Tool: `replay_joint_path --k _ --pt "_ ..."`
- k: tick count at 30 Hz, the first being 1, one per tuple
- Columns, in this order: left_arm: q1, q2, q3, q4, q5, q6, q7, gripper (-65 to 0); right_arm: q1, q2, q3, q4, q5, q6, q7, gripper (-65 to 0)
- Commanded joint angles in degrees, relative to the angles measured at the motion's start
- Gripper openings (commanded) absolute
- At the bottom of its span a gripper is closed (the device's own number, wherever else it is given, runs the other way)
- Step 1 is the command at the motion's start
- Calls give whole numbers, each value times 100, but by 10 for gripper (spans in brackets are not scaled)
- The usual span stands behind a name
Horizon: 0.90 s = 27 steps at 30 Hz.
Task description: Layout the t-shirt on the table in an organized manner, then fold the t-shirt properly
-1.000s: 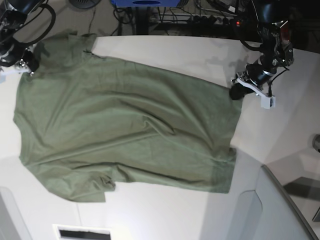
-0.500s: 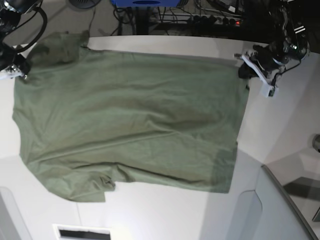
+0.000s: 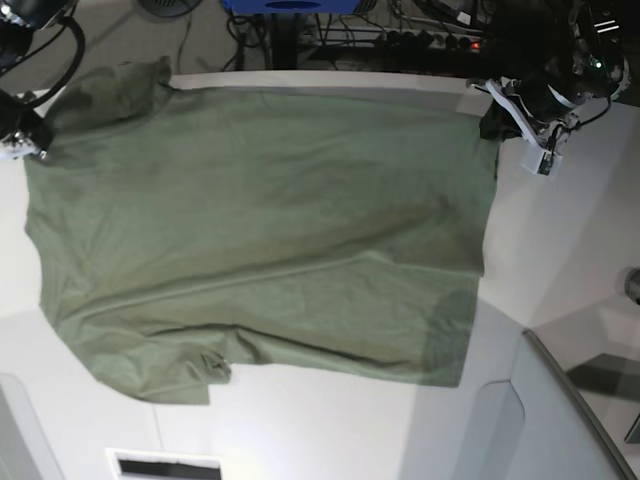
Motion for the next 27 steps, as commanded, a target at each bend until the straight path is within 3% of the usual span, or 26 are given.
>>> replay_joint_path --k 1,8,12,17,23,27 --pt "68 -68 -24 80 -25 -25 -40 -650 14 122 32 91 57 -1 70 -645" --pt "200 -68 28 62 -25 -25 -22 -650 -12 131 5 65 48 -1 44 -644" --pt "252 -68 -24 115 -60 -25 505 -650 -56 131 -12 65 48 -1 44 -644" --pt "235 -41 -24 115 -78 -25 558 -650 -39 157 -21 65 48 -1 44 -644" --pt "-222 -32 -24 80 -86 -25 575 -650 163 184 -39 -58 39 -98 35 -644" --pt "-688 -32 -24 36 -42 -25 857 -650 559 403 -39 -480 39 -248 -193 -644"
